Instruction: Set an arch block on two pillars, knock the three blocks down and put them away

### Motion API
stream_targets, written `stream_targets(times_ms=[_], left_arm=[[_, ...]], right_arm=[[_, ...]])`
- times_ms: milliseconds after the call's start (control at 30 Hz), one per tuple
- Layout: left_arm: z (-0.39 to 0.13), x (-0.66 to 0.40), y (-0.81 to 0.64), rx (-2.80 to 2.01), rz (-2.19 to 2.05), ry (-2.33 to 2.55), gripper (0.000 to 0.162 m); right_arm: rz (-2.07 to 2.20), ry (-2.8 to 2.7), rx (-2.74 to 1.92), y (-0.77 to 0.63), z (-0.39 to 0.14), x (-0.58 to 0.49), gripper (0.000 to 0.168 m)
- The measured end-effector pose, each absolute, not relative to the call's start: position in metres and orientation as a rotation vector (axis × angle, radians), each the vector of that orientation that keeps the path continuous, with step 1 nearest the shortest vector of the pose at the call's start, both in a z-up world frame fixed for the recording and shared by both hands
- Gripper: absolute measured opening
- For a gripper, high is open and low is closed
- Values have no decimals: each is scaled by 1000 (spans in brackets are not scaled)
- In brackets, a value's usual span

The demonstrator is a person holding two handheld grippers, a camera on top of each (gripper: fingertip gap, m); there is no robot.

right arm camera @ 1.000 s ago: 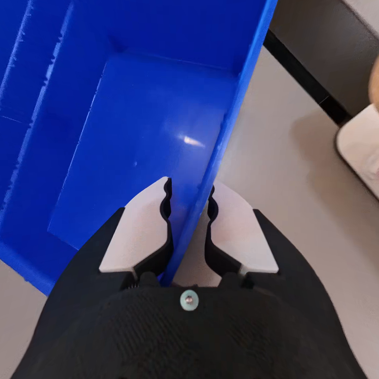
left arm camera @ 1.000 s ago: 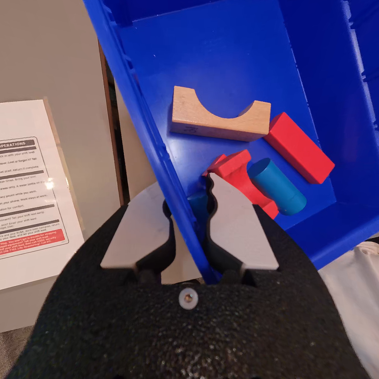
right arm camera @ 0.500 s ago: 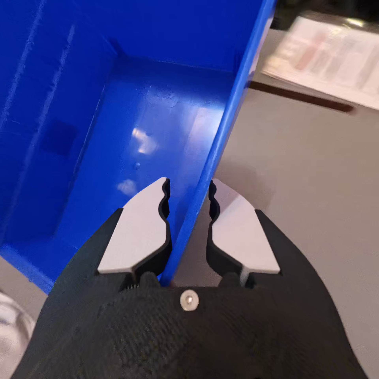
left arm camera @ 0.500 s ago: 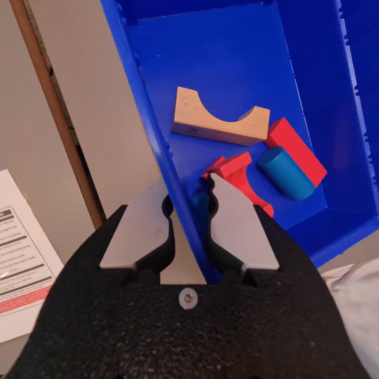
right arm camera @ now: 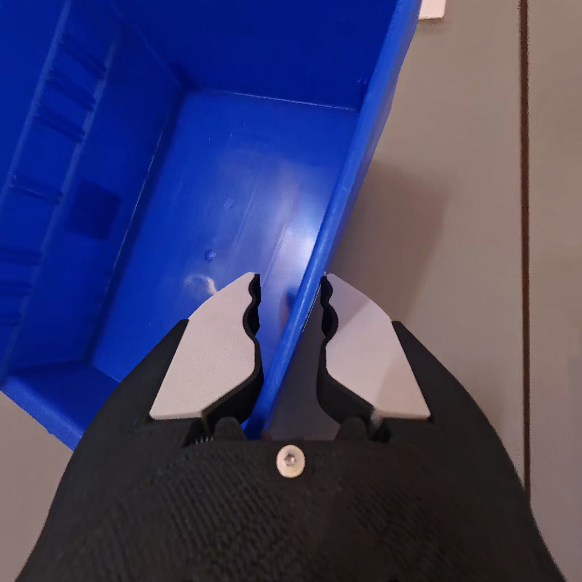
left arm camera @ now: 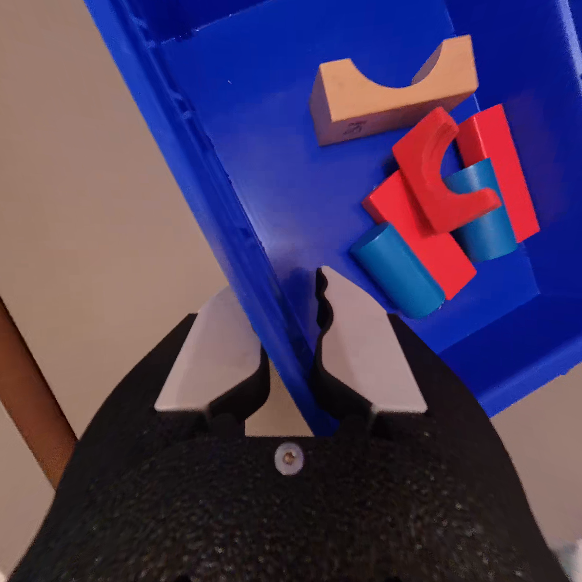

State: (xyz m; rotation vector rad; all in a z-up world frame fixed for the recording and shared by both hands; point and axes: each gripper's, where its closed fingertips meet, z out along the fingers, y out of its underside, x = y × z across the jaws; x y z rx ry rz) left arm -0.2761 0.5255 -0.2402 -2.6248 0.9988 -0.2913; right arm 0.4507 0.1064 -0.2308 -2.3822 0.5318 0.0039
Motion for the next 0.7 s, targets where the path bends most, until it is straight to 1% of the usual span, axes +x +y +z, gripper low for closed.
stream_targets(times_ms=[33,100,133,167,200,233,300,333,367,433,500,567,700], left_arm=[[-247,-276,529,-2600,-290,1013,29],[-259,-278,534,-2560,-286,1057,29],[-264,-279,535,-2569,-324,1030,32],[-270,-285,538,-2591,-328,976,42],[-273,-287,541,-2601,-357,915,46],[-272,-285,543,-2588,-436,858,46],[-269,-283,546,-2553,-533,788,59],[-268,-283,549,-2533,-536,776,64],[-267,-284,550,-2509,-523,783,65],[-259,-289,558,-2439,-415,806,73],[-240,-296,567,-2345,-285,806,69],[-215,-303,575,-2259,-177,766,69],[-171,-303,565,-2183,-153,723,69]], right_arm=[[25,535,-2390,109,-235,450,38],[72,541,-2389,115,-241,450,38],[86,541,-2399,117,-245,451,38],[97,542,-2418,117,-250,451,39],[115,556,-2437,117,-256,451,39],[140,562,-2434,118,-260,451,39],[209,584,-2366,124,-261,450,42],[244,603,-2337,126,-261,449,46],[258,609,-2325,127,-260,448,48],[248,598,-2323,127,-260,448,53],[251,609,-2308,128,-257,445,61],[268,623,-2285,130,-253,441,69],[116,615,-2284,121,-240,452,85]])
